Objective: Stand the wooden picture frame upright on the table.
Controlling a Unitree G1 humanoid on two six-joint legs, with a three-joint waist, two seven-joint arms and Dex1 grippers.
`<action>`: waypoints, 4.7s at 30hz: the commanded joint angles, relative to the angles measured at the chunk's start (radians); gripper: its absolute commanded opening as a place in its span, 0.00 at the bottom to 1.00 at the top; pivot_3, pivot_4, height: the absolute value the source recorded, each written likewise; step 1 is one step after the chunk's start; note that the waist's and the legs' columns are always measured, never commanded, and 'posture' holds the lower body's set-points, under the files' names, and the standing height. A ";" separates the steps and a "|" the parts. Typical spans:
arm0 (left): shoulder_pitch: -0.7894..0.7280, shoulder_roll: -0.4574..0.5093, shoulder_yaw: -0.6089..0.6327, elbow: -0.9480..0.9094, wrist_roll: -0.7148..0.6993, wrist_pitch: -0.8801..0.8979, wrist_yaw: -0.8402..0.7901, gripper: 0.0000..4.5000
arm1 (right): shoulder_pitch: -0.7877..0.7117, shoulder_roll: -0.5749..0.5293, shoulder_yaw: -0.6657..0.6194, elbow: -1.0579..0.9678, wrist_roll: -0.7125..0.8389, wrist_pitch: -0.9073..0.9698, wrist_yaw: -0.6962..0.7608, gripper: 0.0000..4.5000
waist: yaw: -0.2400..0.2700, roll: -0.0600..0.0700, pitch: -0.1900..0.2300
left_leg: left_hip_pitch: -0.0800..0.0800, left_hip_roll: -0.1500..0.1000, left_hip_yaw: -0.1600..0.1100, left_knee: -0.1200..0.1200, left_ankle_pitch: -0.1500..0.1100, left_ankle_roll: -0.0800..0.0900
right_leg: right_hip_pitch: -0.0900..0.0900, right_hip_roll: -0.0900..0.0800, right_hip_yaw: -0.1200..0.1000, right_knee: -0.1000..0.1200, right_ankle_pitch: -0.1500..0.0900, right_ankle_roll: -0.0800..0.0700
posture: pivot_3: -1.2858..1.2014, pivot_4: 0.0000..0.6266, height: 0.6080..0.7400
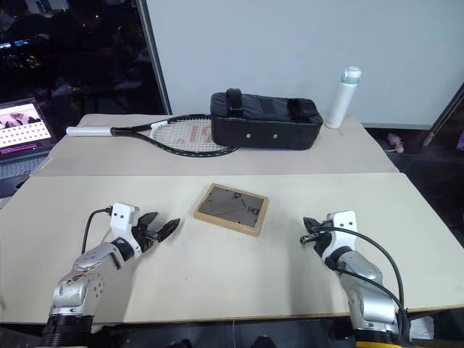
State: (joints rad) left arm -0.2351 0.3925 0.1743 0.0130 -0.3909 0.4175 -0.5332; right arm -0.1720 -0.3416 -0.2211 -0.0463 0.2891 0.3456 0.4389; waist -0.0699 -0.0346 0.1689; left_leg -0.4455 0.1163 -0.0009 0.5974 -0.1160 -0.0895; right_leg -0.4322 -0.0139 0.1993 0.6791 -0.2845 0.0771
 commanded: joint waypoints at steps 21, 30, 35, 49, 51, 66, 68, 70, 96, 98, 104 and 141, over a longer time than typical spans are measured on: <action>-0.093 0.059 -0.195 -0.155 -0.058 0.363 -0.015 0.01 | -0.827 0.043 0.229 1.149 -0.177 -0.418 0.593 0.00 | -0.047 -0.001 0.002 | 0.001 -0.002 -0.009 0.004 0.000 0.003 | 0.009 0.000 -0.005 -0.001 0.001 0.002 | 0.52 0.24 0.67; -0.008 0.249 -0.152 -0.123 -0.040 0.321 -0.154 0.01 | -0.465 0.018 0.352 0.399 0.009 0.034 0.900 0.00 | -0.056 0.001 0.001 | 0.001 -0.002 -0.019 0.004 0.000 0.002 | 0.011 0.000 -0.016 0.003 -0.002 -0.002 | 0.52 0.24 0.67; 0.016 0.350 -0.158 -0.090 -0.040 0.320 -0.255 0.01 | -0.361 -0.006 0.404 0.148 0.033 0.167 0.841 0.00 | -0.055 0.001 0.001 | 0.001 -0.002 -0.023 0.003 0.001 0.001 | 0.010 0.000 -0.020 0.004 -0.004 -0.005 | 0.52 0.24 0.67; -0.218 0.290 0.194 0.116 -0.479 1.197 -0.121 0.39 | -0.436 -0.160 0.361 0.334 -0.093 -0.061 0.721 0.00 | -0.059 0.000 0.002 | 0.000 -0.002 -0.026 0.005 0.001 0.001 | 0.010 0.000 -0.023 0.004 -0.004 -0.006 | 0.52 0.24 0.67; -0.237 0.295 0.165 0.163 -0.535 1.197 -0.088 0.55 | -0.444 -0.159 0.385 0.374 -0.127 -0.111 0.708 0.00 | -0.057 0.000 0.002 | 0.000 -0.003 -0.026 0.003 0.001 0.001 | 0.011 0.000 -0.023 0.004 -0.005 -0.005 | 0.52 0.24 0.67; -0.384 0.102 -0.062 0.253 -0.653 1.197 0.104 0.99 | -0.421 -0.069 0.481 0.325 -0.179 -0.165 0.690 0.00 | 0.021 0.001 0.000 | 0.000 -0.005 -0.027 0.006 0.001 -0.001 | 0.014 -0.002 -0.024 0.003 -0.005 -0.003 | 0.52 0.24 0.67; -0.389 0.109 -0.046 0.251 -0.669 1.197 0.106 0.99 | -0.412 -0.073 0.474 0.318 -0.180 -0.161 0.679 0.00 | 0.023 0.001 0.000 | 0.000 -0.005 -0.027 0.005 0.001 -0.001 | 0.014 -0.002 -0.024 0.003 -0.005 -0.003 | 0.52 0.24 0.67; -0.390 0.114 -0.013 0.257 -0.655 1.197 0.115 0.99 | -0.405 -0.081 0.469 0.315 -0.182 -0.160 0.672 0.00 | 0.025 0.001 0.000 | 0.000 -0.005 -0.027 0.005 0.001 -0.001 | 0.014 -0.002 -0.024 0.003 -0.005 -0.003 | 0.52 0.24 0.67; -0.416 0.059 0.141 0.168 -0.721 1.197 0.102 0.26 | -0.573 -0.225 0.157 0.065 0.232 0.350 0.661 0.00 | 0.006 0.001 0.001 | -0.006 -0.005 -0.028 0.003 0.001 -0.001 | 0.009 -0.002 -0.025 0.002 -0.005 -0.004 | 0.52 0.24 0.67; -0.420 0.047 0.141 0.158 -0.728 1.197 0.102 0.26 | -0.581 -0.202 0.163 0.031 0.295 0.440 0.653 0.11 | 0.006 0.001 0.001 | -0.006 -0.005 -0.029 0.003 0.001 -0.001 | 0.009 -0.002 -0.025 0.001 -0.005 -0.004 | 0.52 0.24 0.67; -0.432 0.024 0.153 0.120 -0.787 1.197 0.110 0.26 | -0.581 -0.169 0.223 0.075 0.258 0.425 0.616 0.52 | 0.004 0.001 0.001 | -0.008 -0.005 -0.029 0.004 0.001 -0.001 | 0.008 -0.002 -0.025 0.001 -0.005 -0.004 | 0.52 0.24 0.67; -0.397 0.047 0.152 0.109 -0.836 1.176 0.093 0.26 | -0.475 -0.288 0.205 0.074 0.240 0.366 0.648 0.98 | 0.005 0.000 0.001 | -0.010 -0.005 -0.030 0.005 0.001 -0.001 | 0.007 -0.002 -0.027 0.001 -0.005 -0.004 | 0.52 0.24 0.67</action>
State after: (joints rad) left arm -0.6190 0.4417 0.2997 0.1352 -1.2042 1.6079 -0.4078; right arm -0.6436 -0.6070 0.0469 0.0280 0.5232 0.7216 1.0991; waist -0.0652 -0.0342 0.1702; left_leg -0.4558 0.1111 -0.0310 0.6029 -0.1147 -0.0902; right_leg -0.4251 -0.0158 0.1727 0.6798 -0.2894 0.0734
